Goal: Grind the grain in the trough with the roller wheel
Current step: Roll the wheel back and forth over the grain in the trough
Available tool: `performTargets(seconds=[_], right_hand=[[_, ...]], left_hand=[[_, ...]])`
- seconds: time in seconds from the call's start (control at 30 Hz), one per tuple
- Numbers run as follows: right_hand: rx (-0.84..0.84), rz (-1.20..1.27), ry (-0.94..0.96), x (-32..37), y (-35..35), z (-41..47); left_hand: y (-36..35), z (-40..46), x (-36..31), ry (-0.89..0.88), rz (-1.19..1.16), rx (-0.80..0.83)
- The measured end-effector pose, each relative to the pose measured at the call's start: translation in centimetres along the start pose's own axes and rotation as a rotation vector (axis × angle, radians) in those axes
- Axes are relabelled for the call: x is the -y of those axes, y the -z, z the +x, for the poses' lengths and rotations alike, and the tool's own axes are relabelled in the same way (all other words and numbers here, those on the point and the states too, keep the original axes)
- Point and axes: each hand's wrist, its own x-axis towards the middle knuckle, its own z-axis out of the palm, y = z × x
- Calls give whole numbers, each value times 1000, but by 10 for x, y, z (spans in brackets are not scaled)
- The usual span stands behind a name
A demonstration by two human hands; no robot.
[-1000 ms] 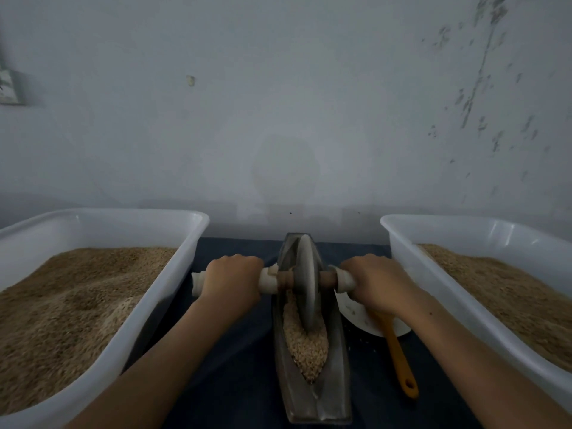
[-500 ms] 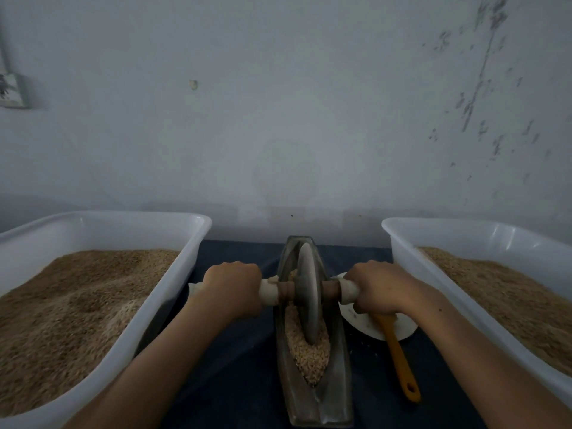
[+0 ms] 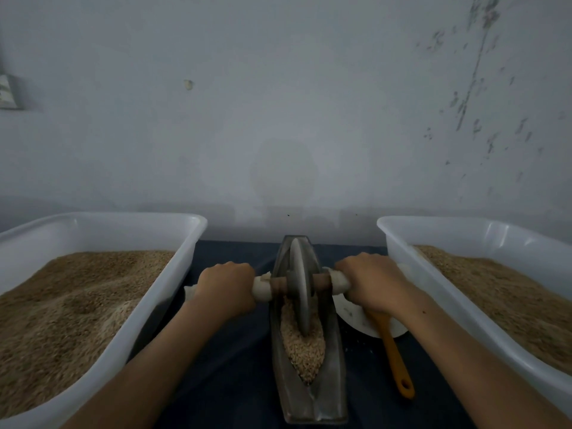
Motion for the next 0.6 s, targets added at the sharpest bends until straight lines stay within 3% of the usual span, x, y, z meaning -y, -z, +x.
performTargets(seconds=[0.17,0.3,0.6], right_hand=[[231,15,7,0,14,-3],[255,28,-3,-2,11,-2],[-133,-4,-33,1,-9,4]], left_hand=[[7,-1,1,-19,-1,120],[7,-1,-1,-13,19,75],[-4,0,-5,6,-8,-180]])
